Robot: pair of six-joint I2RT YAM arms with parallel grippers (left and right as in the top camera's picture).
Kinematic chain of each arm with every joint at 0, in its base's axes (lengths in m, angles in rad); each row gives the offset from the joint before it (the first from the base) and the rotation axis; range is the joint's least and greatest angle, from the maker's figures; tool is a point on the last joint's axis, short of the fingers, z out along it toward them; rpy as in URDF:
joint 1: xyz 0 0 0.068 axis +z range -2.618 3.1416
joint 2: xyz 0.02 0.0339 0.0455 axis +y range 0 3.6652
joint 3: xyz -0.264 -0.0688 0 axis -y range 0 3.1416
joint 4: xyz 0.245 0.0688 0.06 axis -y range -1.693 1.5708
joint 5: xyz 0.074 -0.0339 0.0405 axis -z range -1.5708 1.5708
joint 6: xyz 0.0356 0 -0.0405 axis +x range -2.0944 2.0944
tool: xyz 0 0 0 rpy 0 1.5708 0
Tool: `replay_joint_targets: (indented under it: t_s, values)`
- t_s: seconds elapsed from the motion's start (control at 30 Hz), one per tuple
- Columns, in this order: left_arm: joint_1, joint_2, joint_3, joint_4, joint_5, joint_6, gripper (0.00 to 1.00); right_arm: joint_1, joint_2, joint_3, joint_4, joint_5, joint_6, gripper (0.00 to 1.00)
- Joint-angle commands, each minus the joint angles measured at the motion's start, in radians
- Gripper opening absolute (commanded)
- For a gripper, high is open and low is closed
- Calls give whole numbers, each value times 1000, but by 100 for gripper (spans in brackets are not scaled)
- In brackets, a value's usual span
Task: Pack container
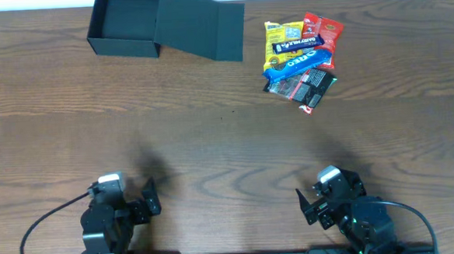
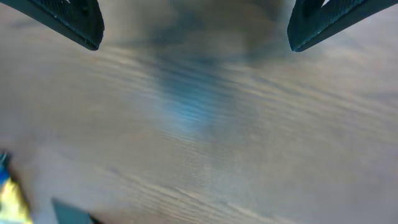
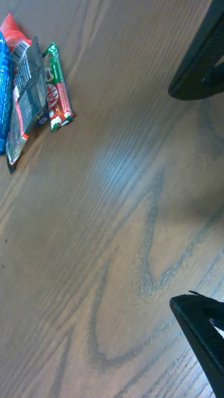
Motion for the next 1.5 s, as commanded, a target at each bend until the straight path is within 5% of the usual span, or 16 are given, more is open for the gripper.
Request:
replay_joint_targets:
  t_s: [0.0, 0.37, 0.47, 0.67, 1.17, 1.47]
  values:
    - [6, -7, -4, -3, 36, -352, 95, -2, -6, -11, 0, 7, 7, 99]
    - [6, -7, -4, 42, 14, -437, 95, -2, -6, -11, 0, 7, 7, 99]
    - [6, -5, -4, 165, 90, -292, 96, -2, -6, -11, 0, 7, 7, 99]
    - [6, 78, 32, 311, 93, -196, 96, -2, -6, -11, 0, 7, 7, 99]
    - [6, 1017, 568, 364, -11, 197, 96, -2, -6, -11, 0, 7, 7, 99]
    - [6, 1543, 1067, 263, -76, 214, 96, -2, -6, -11, 0, 7, 7, 99]
